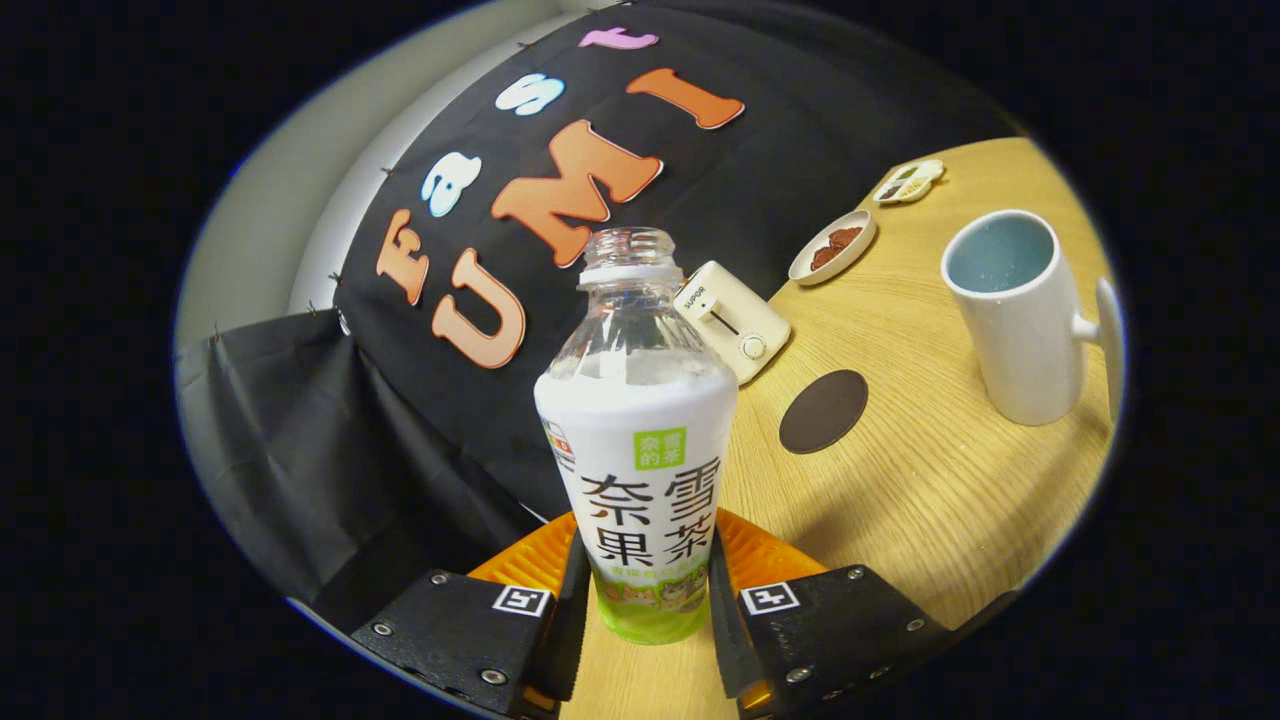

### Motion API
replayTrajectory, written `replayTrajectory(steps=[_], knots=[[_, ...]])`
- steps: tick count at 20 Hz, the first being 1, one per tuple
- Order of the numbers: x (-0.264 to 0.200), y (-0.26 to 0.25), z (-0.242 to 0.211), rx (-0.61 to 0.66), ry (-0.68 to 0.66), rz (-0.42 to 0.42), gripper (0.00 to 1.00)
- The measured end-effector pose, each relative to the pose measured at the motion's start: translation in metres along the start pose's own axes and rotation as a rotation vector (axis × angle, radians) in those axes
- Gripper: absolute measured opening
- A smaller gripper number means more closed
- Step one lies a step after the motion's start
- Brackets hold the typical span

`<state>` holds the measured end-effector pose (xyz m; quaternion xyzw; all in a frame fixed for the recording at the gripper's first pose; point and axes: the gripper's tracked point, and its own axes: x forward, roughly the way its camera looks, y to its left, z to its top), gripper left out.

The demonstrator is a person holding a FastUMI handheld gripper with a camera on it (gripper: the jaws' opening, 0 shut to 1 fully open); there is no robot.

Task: Take the bottle from table, then pour the juice into the cup, finally place the bottle on the coaster

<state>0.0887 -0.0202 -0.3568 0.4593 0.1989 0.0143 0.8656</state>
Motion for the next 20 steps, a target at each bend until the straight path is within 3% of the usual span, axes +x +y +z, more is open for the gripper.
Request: replayTrajectory(steps=[8,20], knots=[[0.001,-0.019,0.02,0.318,-0.065,-0.002,0.55],[-0.003,-0.022,0.038,0.599,-0.079,0.013,0.55]])
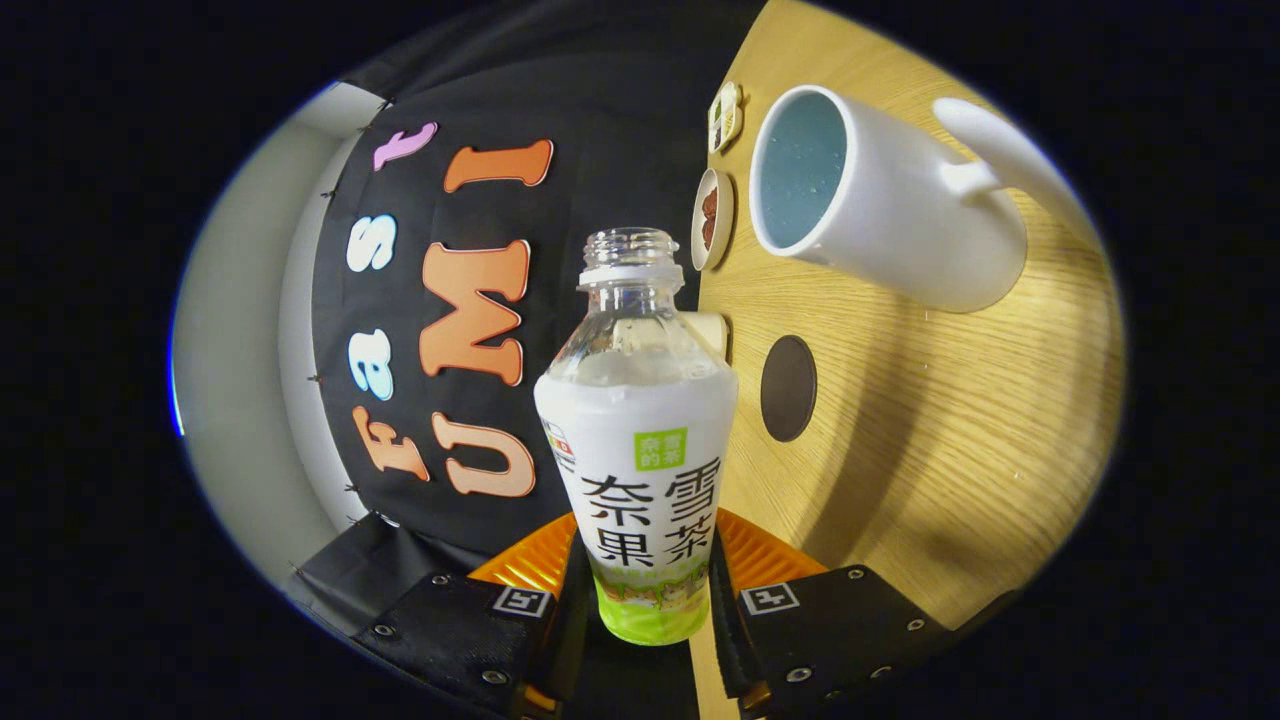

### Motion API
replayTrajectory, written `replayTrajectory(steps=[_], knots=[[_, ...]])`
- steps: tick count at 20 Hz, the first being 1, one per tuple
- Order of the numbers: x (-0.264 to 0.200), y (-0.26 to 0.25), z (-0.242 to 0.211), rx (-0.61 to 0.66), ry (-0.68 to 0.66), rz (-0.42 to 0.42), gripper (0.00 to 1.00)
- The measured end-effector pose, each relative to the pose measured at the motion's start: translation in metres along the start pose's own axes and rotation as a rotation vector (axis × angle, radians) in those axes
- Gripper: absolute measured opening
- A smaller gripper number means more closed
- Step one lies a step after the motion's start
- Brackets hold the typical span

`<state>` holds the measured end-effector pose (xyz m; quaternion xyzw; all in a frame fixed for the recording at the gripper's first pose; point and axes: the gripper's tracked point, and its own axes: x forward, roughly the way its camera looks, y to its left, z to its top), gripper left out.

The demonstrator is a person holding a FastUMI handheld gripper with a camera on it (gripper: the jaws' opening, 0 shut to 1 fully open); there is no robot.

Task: Take the bottle from table, then pour the juice into the cup, finally place the bottle on the coaster

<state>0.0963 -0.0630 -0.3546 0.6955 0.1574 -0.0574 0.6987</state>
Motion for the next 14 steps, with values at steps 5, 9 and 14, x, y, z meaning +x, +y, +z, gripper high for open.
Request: replayTrajectory(steps=[5,9,14], knots=[[0.005,0.007,0.008,0.103,-0.015,0.021,0.54],[0.002,0.009,0.011,0.201,-0.028,0.04,0.54],[0.002,0.009,0.016,0.262,-0.033,0.047,0.54]])
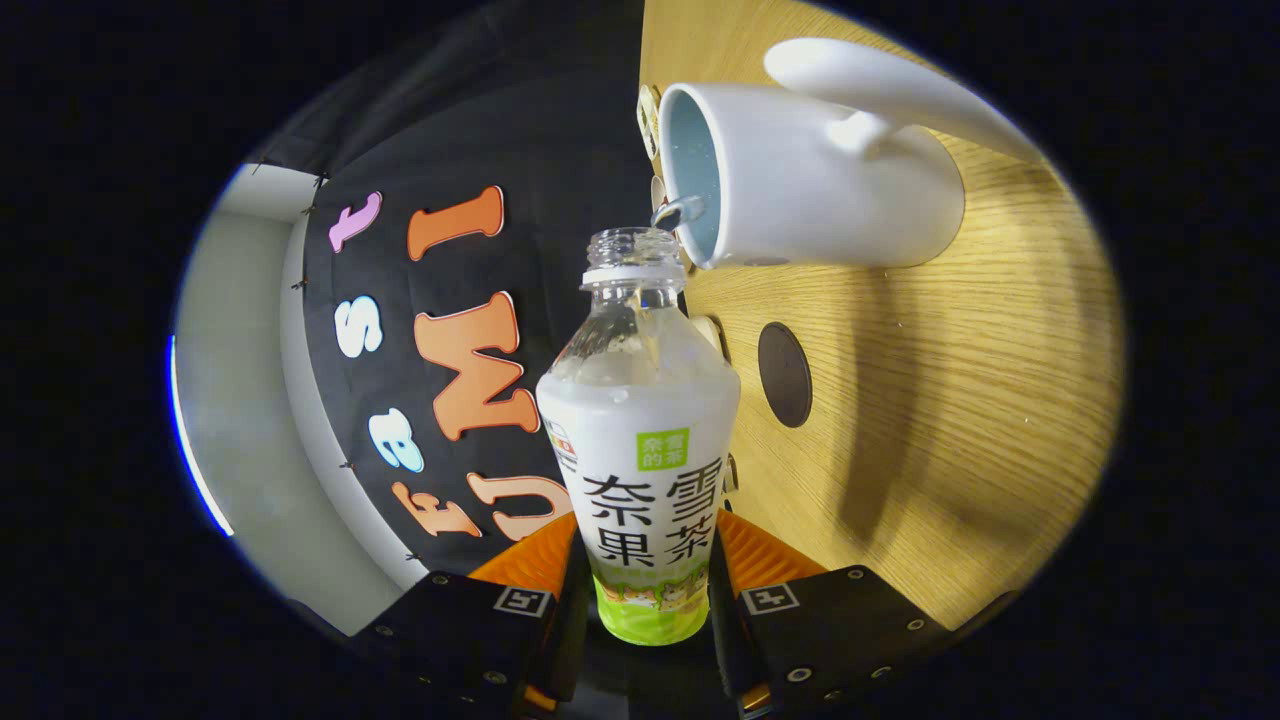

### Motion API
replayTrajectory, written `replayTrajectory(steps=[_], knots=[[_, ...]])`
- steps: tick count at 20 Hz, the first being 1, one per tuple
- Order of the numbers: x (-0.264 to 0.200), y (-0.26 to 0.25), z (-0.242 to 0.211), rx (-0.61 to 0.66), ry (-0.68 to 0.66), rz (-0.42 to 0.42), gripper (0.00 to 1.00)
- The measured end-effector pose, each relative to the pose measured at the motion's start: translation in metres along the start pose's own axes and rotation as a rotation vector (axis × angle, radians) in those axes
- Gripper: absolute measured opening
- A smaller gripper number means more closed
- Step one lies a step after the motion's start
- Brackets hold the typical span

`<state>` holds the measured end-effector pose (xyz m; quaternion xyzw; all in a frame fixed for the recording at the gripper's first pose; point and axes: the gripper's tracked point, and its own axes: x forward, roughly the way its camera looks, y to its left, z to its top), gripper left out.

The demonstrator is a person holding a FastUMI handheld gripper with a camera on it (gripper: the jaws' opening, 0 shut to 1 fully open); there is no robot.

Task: Take the bottle from table, then pour the juice into the cup, finally place the bottle on the coaster

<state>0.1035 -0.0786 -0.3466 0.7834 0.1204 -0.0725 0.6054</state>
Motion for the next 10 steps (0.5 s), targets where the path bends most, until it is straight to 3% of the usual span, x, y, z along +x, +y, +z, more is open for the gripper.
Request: replayTrajectory(steps=[10], knots=[[-0.0031,0.005,0.0041,0.029,-0.01,0.025,0.55]])
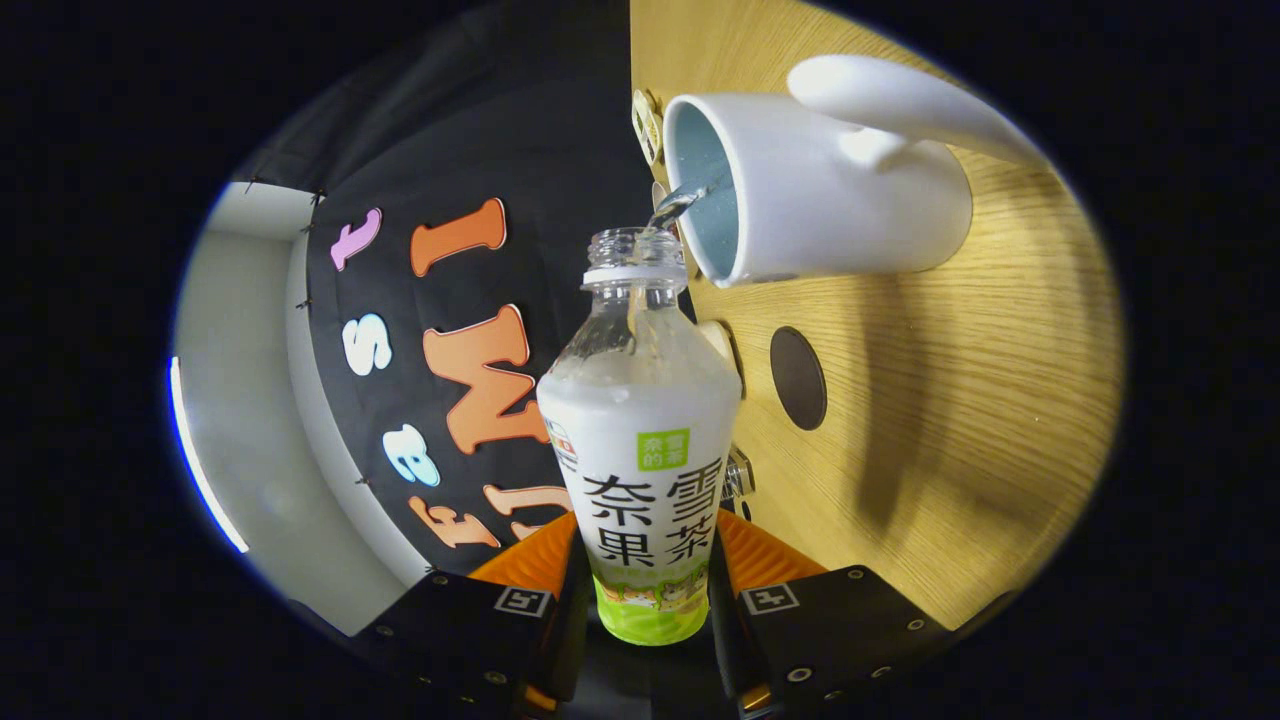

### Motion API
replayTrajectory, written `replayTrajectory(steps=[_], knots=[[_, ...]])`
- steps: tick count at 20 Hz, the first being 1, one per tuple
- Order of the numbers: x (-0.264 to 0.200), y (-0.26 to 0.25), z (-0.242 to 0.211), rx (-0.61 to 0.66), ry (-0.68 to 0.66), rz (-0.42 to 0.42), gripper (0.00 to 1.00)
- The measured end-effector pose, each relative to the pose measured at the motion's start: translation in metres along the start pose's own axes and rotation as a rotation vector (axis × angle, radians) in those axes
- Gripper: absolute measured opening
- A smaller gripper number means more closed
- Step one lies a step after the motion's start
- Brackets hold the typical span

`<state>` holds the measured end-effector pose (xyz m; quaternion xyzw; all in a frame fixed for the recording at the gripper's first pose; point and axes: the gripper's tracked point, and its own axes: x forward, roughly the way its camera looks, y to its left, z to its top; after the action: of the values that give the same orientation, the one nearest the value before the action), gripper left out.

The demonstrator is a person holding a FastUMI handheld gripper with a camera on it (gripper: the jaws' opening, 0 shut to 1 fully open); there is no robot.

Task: Take the bottle from table, then pour the juice into the cup, finally place the bottle on the coaster

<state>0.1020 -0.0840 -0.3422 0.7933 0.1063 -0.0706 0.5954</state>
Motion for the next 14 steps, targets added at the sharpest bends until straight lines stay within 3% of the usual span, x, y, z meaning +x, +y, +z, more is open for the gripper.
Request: replayTrajectory(steps=[14], knots=[[-0.0063,0.0093,0.0079,0.061,-0.022,0.031,0.55]])
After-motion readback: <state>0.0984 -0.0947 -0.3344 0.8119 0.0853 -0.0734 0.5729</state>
